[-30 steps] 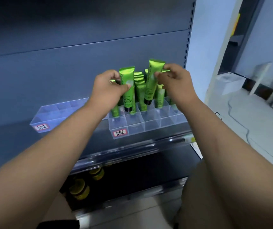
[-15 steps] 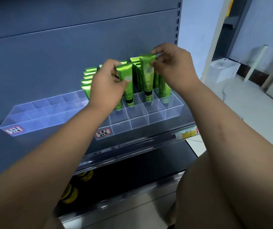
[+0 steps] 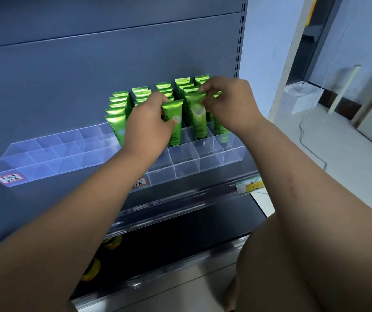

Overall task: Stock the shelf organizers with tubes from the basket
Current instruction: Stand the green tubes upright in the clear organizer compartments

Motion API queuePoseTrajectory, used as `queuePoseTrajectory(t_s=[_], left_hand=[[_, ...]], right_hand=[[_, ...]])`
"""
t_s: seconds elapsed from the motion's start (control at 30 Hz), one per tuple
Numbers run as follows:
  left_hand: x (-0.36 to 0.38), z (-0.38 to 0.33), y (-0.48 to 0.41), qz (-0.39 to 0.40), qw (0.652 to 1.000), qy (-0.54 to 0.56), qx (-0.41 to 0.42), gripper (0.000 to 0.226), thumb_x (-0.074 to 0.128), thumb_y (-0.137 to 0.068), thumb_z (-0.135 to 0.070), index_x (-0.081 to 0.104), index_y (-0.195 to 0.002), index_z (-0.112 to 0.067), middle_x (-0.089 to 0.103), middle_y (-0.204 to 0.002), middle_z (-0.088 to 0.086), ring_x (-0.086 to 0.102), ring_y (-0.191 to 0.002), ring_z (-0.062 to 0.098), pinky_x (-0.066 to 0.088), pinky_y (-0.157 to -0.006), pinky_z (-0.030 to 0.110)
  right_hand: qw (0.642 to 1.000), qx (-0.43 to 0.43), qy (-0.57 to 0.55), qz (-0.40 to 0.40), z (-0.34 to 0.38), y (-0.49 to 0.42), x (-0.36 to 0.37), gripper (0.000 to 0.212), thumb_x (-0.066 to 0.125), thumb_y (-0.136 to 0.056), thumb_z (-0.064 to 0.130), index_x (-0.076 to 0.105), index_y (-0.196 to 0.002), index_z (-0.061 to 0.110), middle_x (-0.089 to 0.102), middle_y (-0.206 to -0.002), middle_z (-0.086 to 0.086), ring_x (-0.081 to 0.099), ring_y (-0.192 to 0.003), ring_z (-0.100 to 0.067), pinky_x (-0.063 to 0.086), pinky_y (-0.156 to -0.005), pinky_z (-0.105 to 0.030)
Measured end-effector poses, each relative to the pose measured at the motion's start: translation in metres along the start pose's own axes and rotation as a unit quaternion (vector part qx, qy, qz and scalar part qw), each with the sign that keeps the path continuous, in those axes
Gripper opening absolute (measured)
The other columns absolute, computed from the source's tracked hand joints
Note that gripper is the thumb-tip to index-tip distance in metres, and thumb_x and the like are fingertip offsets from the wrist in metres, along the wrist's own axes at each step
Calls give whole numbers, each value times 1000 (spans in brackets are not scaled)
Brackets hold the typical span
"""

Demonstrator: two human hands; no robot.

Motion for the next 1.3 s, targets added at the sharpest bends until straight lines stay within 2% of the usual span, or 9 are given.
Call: queuePoseTrajectory(t_s=[0.1,0.3,0.4,0.5,0.7,0.9,1.0,1.1,1.3], left_hand=[[4,6,-1,7,1000,5,-17,41,83,-83,-24,61,-117,-17,61,-76,10,60,-70,29,48,-64,37],[12,22,4,28,999,12,-39,39,80,-86,-19,63,-122,-14,60,-81,6,60,-78,28,46,-67,33],[15,31,7,35,998,20,-49,38,79,-87,-18,63,-121,-14,62,-79,11,60,-76,30,48,-68,36],[18,37,6,40,998,23,-53,38,79,-88,-19,63,-122,-15,61,-80,10,61,-77,29,50,-69,37],[21,43,2,40,996,40,-66,38,78,-88,-19,63,-122,-16,62,-85,3,60,-81,24,45,-70,28],[23,45,-2,40,995,55,-68,38,77,-88,-17,63,-124,-14,62,-86,4,62,-83,25,54,-78,34],[24,45,-2,40,995,63,-64,39,77,-89,-16,64,-125,-15,63,-86,5,63,-83,25,56,-80,37],[26,44,-1,41,995,67,-63,39,77,-89,-15,63,-125,-16,62,-85,3,63,-83,25,57,-81,40],[26,39,2,49,994,72,-58,40,77,-88,-18,61,-126,-18,62,-83,-3,65,-83,22,57,-81,41]], right_hand=[[1000,7,22,15,-1,1,4,21,68,-82,10,80,-97,19,75,-84,1,71,-79,-18,57,-80,-34],[998,21,54,37,-6,3,9,24,61,-87,8,82,-95,18,78,-86,0,73,-78,-20,58,-79,-35],[997,28,66,36,-10,3,10,23,63,-87,11,82,-96,20,78,-88,1,72,-81,-19,57,-82,-35],[997,34,69,26,-13,2,9,23,64,-87,12,83,-97,21,79,-89,1,72,-83,-18,57,-82,-34],[997,57,56,16,-19,1,8,23,62,-89,11,83,-94,20,79,-89,0,73,-78,-21,58,-82,-36],[996,72,43,12,-24,0,9,21,63,-90,12,83,-96,18,79,-93,-1,74,-79,-22,59,-79,-40],[996,52,69,5,-19,0,8,22,63,-88,10,83,-95,18,79,-93,0,72,-80,-21,58,-78,-36],[996,33,87,0,-14,-1,8,26,62,-85,5,82,-93,18,79,-95,0,71,-88,-20,56,-79,-33],[994,44,101,1,-16,-3,11,29,61,-83,3,81,-96,21,78,-99,0,70,-92,-24,57,-81,-38]])
Point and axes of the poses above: each hand's wrist, its own y-axis away from the middle knuckle, its own x-axis out of the palm, z = x × y, the point moved 9 cm from there along -y, towards the middle knuckle
